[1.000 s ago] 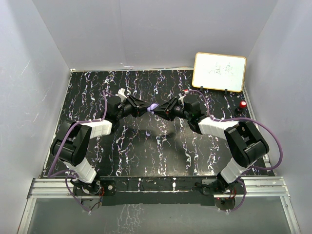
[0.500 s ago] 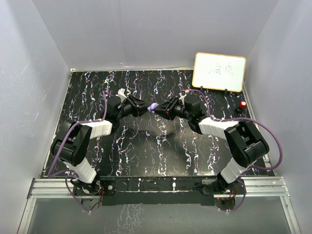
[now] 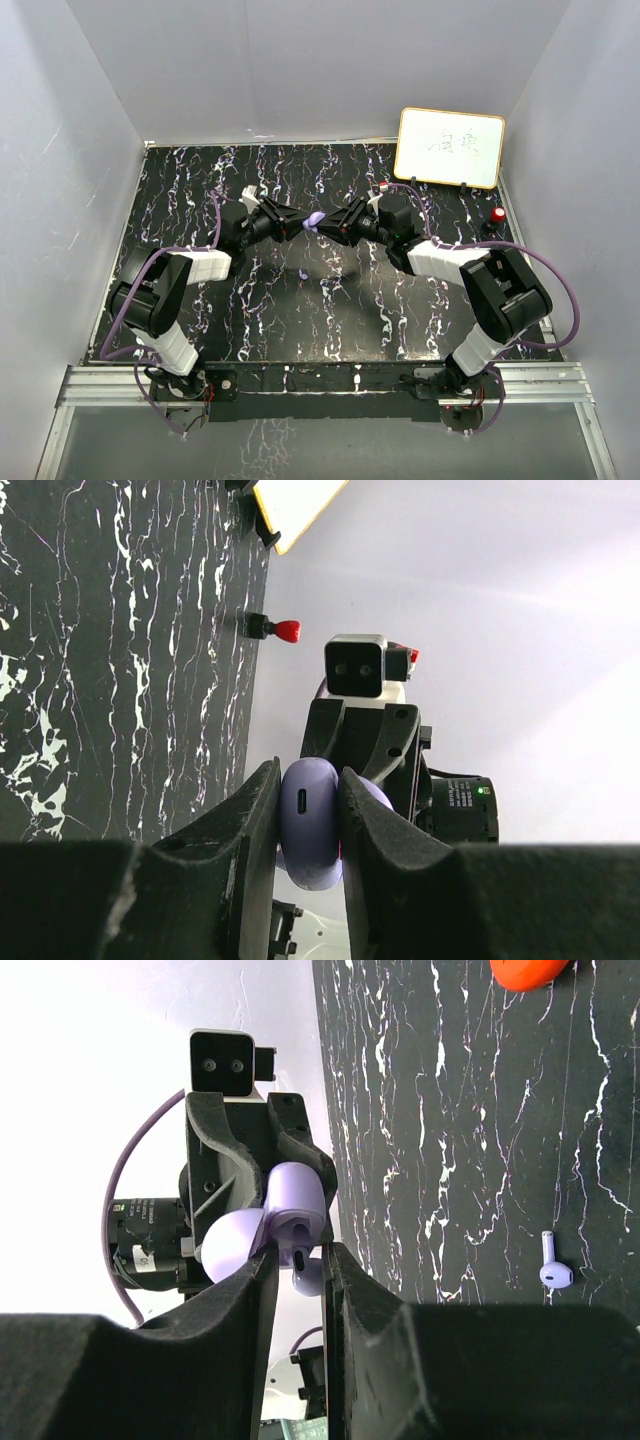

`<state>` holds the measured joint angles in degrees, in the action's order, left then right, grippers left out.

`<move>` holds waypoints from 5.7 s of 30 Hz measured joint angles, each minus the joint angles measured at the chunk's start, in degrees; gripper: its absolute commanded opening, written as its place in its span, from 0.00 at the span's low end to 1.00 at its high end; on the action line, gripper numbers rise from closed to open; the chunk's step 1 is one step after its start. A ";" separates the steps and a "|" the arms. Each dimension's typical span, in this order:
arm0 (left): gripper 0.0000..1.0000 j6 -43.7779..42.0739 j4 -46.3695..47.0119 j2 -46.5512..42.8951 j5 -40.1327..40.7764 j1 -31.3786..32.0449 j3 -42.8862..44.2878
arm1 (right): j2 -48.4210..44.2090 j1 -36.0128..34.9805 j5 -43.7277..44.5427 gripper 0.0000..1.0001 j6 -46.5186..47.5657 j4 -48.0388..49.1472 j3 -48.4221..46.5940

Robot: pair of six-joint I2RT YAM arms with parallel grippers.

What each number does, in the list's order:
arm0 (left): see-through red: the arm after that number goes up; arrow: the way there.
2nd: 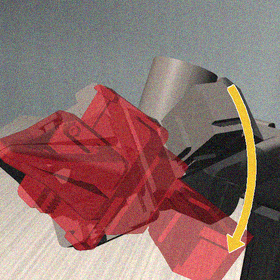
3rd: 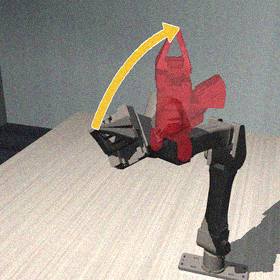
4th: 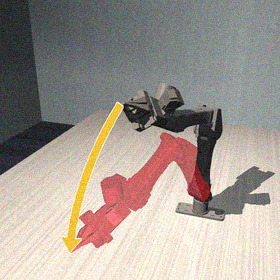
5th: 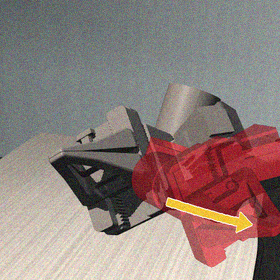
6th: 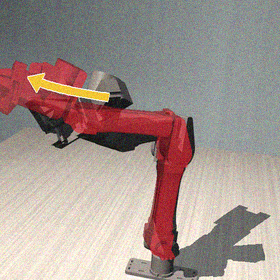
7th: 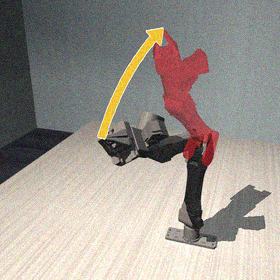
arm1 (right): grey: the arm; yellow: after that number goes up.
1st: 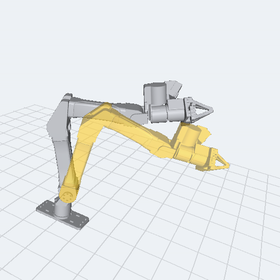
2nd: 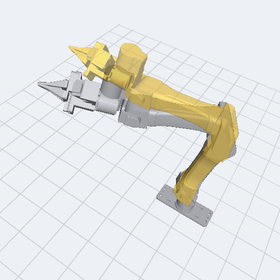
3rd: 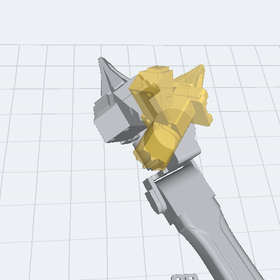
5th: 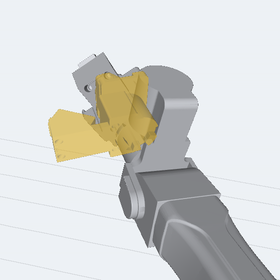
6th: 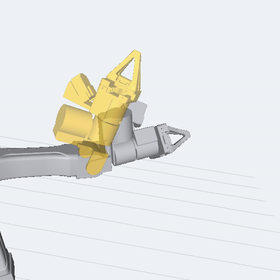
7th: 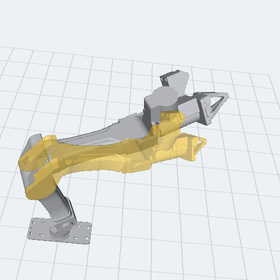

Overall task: Insert the wireless bluetooth earbuds into the charging case
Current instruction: Place the earbud in the charging case.

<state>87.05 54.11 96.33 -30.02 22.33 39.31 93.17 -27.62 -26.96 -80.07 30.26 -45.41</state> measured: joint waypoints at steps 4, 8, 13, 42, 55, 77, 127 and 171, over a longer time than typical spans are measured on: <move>0.00 0.90 1.31 0.46 -0.02 0.00 -0.52 | 0.00 0.00 0.00 0.23 0.00 0.00 0.00; 0.00 2.12 2.73 1.09 -0.24 0.00 -1.16 | 0.00 0.04 0.02 0.25 0.00 -0.02 0.17; 0.00 3.43 4.42 1.64 -0.44 0.00 -1.81 | 0.00 0.04 0.02 0.26 0.07 -0.04 0.26; 0.00 9.03 11.61 4.50 -1.07 0.33 -4.24 | -0.02 1.16 0.28 0.28 0.39 -0.07 1.33; 0.00 9.66 12.35 4.70 -2.36 0.00 -5.27 | -0.09 2.25 0.76 0.31 1.22 -0.07 2.14; 0.00 11.72 11.41 4.17 -3.23 -2.25 -7.32 | -11.50 3.26 5.79 0.38 18.78 -13.68 1.90; 0.00 30.88 26.88 10.32 6.05 -2.34 -16.22 | 0.46 -12.96 27.39 0.41 45.75 -29.22 -11.69; 0.00 31.08 27.10 11.06 6.05 -2.34 -16.17 | 2.62 -15.04 27.45 0.41 46.40 -29.97 -13.84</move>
<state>118.13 81.21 107.39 -23.97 19.99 23.14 95.79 -42.65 0.49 -33.67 0.30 -59.24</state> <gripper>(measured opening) 0.249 0.404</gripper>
